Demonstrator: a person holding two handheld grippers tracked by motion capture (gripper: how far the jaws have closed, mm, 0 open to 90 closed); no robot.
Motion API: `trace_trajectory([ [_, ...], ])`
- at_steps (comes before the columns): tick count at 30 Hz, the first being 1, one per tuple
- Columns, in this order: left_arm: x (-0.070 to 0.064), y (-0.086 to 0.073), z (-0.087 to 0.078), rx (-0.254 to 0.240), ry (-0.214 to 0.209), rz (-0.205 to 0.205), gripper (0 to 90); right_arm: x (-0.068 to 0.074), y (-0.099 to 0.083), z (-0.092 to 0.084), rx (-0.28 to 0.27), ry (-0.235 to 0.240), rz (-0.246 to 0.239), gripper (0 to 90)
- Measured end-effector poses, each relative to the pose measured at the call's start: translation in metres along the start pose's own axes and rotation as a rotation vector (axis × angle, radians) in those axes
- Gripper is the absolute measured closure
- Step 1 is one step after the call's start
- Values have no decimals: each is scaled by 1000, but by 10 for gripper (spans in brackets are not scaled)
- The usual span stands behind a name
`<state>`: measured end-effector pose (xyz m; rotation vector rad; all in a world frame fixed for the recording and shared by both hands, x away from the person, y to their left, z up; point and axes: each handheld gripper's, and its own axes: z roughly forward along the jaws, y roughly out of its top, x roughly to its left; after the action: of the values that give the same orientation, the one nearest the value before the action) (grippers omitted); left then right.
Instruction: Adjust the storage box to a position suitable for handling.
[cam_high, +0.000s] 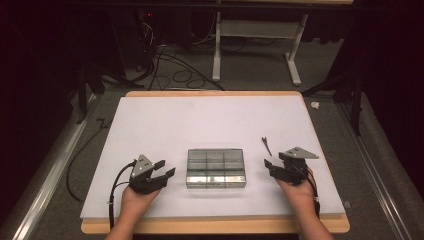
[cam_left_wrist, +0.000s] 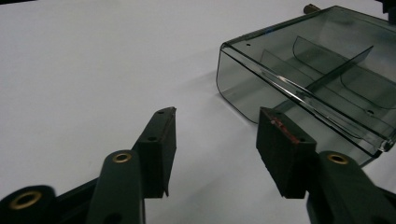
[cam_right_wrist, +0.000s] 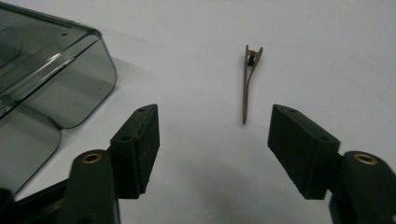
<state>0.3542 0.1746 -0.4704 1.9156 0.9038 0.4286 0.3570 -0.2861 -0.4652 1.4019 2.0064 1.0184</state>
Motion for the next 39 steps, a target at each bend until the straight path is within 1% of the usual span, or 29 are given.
trace_trajectory([
  [1, -1, 0, 0, 4, 0, 7, 521, -3, 5, 6, 5, -4, 14, 404],
  [2, -1, 0, 0, 4, 0, 7, 530, -3, 5, 6, 5, -4, 14, 404],
  [3, -1, 0, 0, 3, 8, 11, 540, -6, 9, 14, 15, -12, 22, 430],
  [4, -1, 0, 0, 3, 8, 11, 553, -6, 9, 14, 15, -12, 22, 430],
  [8, -1, -1, 0, 2, 16, 12, 587, -13, 18, 31, 50, -30, 30, 486],
  [9, 0, -2, 0, -1, 19, 9, 609, -15, 21, 36, 60, -35, 30, 525],
  [10, 0, -2, 0, -1, 19, 9, 619, -15, 21, 36, 60, -35, 30, 525],
  [11, 0, -2, 0, -4, 25, 9, 619, -16, 23, 38, 63, -37, 29, 546],
  [12, 1, -2, -1, -1, 26, 9, 635, -18, 26, 43, 77, -42, 36, 588],
  [13, 1, -2, -1, -4, 28, 6, 635, -18, 26, 43, 77, -42, 36, 588],
  [14, 1, -2, -2, -6, 31, 4, 640, -19, 27, 46, 80, -46, 41, 615],
  [15, 2, -3, -2, -7, 35, 2, 669, -21, 29, 50, 90, -46, 44, 661],
  [17, 2, -3, -2, -4, 39, 0, 683, -21, 29, 51, 89, -46, 45, 679],
  [18, 2, -3, -2, -9, 39, -2, 686, -21, 30, 54, 97, -44, 42, 707],
  [19, 2, -3, -2, -10, 40, 0, 686, -21, 30, 55, 99, -49, 39, 712],
  [20, 2, -3, -3, -9, 41, 2, 686, -20, 31, 56, 108, -47, 38, 736],
  [23, 2, -3, -3, -9, 43, 6, 686, -20, 31, 58, 109, -46, 40, 761],
  [24, 2, -3, -3, -10, 43, 7, 686, -19, 32, 58, 111, -49, 30, 779],
  [33, 1, -3, -3, -13, 45, 6, 686, -19, 31, 60, 119, -62, 36, 809],
  [36, 1, -3, -2, -16, 47, 9, 687, -20, 31, 61, 119, -63, 39, 864],
  [39, 1, -3, -3, -14, 47, 9, 686, -19, 32, 59, 121, -56, 31, 873],
])
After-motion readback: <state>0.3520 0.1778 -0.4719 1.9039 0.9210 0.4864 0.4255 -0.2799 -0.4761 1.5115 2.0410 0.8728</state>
